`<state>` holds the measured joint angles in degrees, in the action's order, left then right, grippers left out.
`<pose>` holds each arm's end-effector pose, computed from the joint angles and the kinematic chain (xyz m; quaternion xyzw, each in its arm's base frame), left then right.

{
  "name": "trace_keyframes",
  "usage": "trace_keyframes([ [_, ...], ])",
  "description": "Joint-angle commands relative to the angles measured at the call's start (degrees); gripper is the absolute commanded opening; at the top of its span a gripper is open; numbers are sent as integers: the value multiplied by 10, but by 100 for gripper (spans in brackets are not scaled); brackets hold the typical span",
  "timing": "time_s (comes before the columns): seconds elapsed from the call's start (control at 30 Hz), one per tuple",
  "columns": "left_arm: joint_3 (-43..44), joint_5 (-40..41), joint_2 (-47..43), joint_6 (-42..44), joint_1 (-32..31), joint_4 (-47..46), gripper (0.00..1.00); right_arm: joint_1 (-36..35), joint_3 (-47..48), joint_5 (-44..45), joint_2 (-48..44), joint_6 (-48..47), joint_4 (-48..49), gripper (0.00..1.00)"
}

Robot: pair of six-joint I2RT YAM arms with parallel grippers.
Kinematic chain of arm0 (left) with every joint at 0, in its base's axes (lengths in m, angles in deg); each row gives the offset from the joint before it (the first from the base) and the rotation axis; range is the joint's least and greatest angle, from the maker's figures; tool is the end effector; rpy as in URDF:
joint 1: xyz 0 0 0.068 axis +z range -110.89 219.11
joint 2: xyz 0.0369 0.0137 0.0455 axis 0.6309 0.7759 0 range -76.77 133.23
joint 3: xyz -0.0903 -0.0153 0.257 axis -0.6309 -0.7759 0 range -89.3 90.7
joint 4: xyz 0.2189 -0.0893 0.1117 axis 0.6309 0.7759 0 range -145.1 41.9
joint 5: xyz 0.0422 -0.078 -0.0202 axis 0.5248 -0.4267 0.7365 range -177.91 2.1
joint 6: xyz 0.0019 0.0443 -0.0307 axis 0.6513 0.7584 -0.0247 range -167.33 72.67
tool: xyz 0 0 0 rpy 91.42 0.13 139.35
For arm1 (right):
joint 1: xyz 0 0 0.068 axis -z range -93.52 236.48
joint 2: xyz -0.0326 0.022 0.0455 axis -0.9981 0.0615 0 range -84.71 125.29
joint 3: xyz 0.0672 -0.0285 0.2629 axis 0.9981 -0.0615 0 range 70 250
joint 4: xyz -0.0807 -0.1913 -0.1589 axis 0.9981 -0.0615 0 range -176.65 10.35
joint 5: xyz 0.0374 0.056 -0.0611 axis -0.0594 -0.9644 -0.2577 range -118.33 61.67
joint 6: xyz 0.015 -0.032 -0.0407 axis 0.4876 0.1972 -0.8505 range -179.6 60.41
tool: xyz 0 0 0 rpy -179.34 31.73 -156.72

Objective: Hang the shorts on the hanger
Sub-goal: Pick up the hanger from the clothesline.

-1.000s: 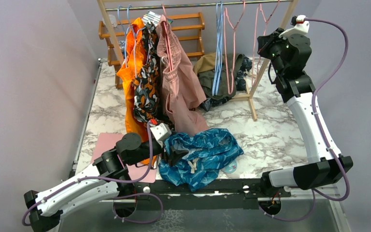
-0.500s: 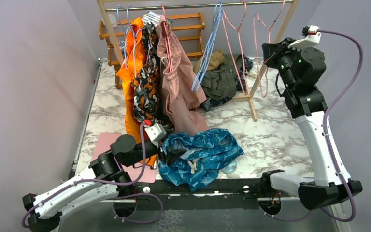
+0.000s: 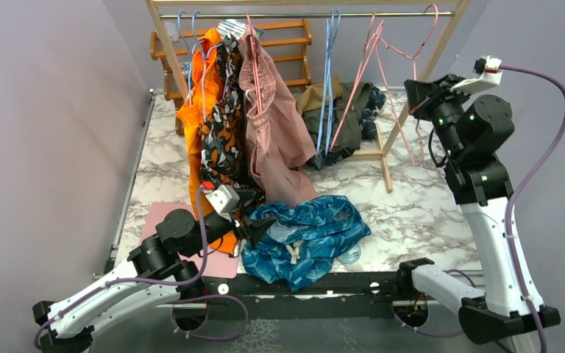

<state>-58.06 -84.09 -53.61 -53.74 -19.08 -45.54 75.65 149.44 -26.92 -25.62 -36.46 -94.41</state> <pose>0.0658 -0.1015 0.3084 0.2916 0.6541 -0.3527 0.6023 0.1989 0.0371 0.4922 0.0811 0.6669 0.2084 0.7108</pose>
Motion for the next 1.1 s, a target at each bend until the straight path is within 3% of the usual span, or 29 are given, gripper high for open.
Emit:
trace_keyframes([
  [0.0, -5, 23, -17, -2, 3, -14, 99, -7, -14, -13, -40, 5, -16, 1],
  [0.27, -3, 27, -8, -2, 3, -8, 99, -26, -23, -8, -41, -19, 13, 1],
  [0.6, -5, 34, -10, 0, 3, -6, 99, -28, -77, -41, -46, 0, 167, 1],
  [1.07, -4, 41, -5, 1, 3, -5, 99, -28, -153, -47, -78, 22, 301, 1],
])
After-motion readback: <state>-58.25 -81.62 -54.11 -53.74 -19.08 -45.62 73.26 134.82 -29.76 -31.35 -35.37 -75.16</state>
